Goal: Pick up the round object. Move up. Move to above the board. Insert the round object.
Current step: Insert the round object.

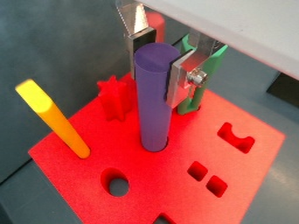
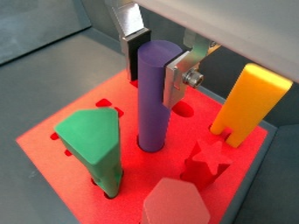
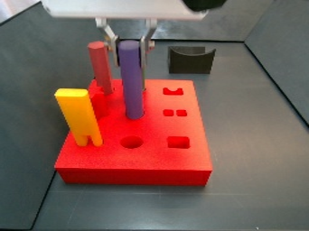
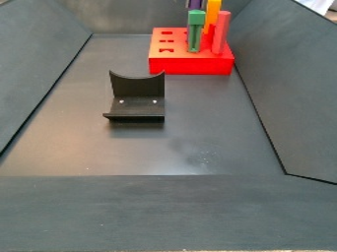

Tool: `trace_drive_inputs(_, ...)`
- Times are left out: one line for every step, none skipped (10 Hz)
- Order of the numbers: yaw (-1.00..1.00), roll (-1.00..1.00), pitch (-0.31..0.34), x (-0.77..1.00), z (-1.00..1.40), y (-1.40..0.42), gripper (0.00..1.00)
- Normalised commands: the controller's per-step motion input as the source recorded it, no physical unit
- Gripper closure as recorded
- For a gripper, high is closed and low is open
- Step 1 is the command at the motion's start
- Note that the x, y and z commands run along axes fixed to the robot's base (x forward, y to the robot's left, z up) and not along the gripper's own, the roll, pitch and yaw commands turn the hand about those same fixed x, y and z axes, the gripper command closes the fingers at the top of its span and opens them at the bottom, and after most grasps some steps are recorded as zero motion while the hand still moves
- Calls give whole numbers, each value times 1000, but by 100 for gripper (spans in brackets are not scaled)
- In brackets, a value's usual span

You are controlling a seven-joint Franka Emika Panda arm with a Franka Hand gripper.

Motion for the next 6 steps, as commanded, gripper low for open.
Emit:
trace_drive_inputs(0, 31, -87, 0, -366, -37, 100)
trace_drive_inputs(0, 10, -76, 0, -369, -11, 100)
trace_drive_inputs(6, 0, -91, 0, -320, 0, 100)
trace_drive_inputs(0, 0, -97, -123, -54, 0, 100)
trace_drive_inputs(0, 0, 17, 0, 0, 0, 100)
trace_drive_inputs(0, 0, 0, 0, 0, 0, 100)
